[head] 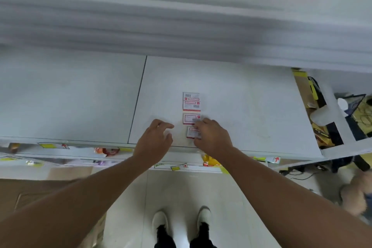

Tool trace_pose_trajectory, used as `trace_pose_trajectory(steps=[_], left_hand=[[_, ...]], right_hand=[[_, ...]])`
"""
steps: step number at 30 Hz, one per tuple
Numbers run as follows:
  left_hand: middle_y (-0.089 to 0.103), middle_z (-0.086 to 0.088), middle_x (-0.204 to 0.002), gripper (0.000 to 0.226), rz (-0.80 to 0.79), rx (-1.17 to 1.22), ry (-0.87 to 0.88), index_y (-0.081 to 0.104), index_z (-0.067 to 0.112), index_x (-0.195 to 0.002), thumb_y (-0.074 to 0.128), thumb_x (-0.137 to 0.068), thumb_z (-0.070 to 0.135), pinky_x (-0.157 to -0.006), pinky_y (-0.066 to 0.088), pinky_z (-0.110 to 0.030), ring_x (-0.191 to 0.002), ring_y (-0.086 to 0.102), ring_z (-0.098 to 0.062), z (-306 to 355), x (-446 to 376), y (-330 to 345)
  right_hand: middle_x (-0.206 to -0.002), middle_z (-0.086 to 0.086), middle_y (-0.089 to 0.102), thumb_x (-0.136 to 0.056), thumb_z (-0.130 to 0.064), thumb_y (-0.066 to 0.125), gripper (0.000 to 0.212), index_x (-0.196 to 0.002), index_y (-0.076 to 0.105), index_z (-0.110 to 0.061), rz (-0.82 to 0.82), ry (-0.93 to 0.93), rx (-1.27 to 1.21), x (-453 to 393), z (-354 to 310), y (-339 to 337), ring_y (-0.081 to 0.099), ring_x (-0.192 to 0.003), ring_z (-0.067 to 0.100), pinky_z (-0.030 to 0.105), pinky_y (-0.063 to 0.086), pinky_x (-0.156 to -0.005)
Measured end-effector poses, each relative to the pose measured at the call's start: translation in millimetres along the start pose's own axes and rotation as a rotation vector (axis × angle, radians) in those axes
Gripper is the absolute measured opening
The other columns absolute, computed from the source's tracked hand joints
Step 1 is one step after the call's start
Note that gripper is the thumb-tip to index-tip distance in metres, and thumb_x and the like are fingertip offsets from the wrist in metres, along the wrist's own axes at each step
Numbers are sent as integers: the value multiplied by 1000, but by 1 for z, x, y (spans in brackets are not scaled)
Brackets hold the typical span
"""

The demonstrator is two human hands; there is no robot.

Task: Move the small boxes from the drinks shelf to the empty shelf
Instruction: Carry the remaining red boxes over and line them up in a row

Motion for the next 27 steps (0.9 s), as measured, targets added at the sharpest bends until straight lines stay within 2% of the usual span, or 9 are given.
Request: trace_pose_trajectory(steps=[4,10,14,17,20,22,25,26,27], left_hand=[[52,12,-128,30,21,91,19,68,29,-130,61,-103,18,-88,61,-35,-91,68,-7,-8,17,9],[55,14,-127,30,98,148,12,68,29,-130,63,-103,16,-88,62,-34,-96,66,-7,1,31,12],[56,15,-131,34,114,199,-47,66,29,-135,62,-103,18,-97,60,-39,-109,63,-8,19,33,18],[57,7,-146,46,128,338,-174,56,24,-151,62,-105,21,-116,50,-43,-131,56,-12,38,29,26],[56,10,-151,46,107,516,-185,51,32,-152,59,-107,32,-122,43,-40,-139,52,-5,57,21,41],[57,15,-152,44,82,676,-173,49,33,-154,49,-110,31,-123,41,-36,-141,51,0,69,19,48],[49,26,-158,44,88,884,-245,43,31,-161,40,-117,29,-125,34,-22,-139,43,21,76,17,56],[45,26,-161,48,102,930,-283,39,30,-164,39,-117,35,-128,31,-27,-140,41,21,78,16,57],[46,20,-164,52,104,968,-302,38,29,-166,38,-116,42,-129,32,-34,-144,44,13,81,14,57]], right_hand=[[-139,0,53,-91,-34,65,55,-143,54,-23,72,3,57,-4,-4,14,52,-122,25,44,59,-82],[-136,0,52,-95,-37,67,48,-140,57,-24,209,-1,-79,9,3,12,53,-121,24,45,62,-84],[-121,-3,61,-100,-36,66,28,-124,65,-23,356,145,-451,31,22,6,62,-108,19,44,58,-91],[-125,-4,65,-101,-37,61,36,-133,63,-21,329,254,-740,42,25,12,65,-110,15,48,56,-100],[-128,-13,68,-103,-36,53,34,-135,61,-31,309,227,-890,45,14,22,66,-117,10,46,55,-104],[-131,-17,68,-107,-35,48,34,-139,59,-34,300,196,-961,40,5,22,64,-123,5,40,52,-108],[-138,-23,63,-115,-26,40,35,-147,54,-30,282,205,-1148,32,-8,26,55,-128,-12,16,42,-110],[-143,-20,62,-115,-24,38,39,-151,52,-28,278,225,-1223,28,-11,26,54,-131,-11,16,40,-113],[-148,-15,61,-115,-25,37,43,-156,48,-26,283,242,-1281,25,-12,28,54,-135,-5,22,41,-117]])
Point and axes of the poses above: each hand's wrist, its own x-axis away from the middle knuckle, its own y-axis out of the palm, z = x × y, the point moved 5 cm from there along -x, towards the middle knuckle
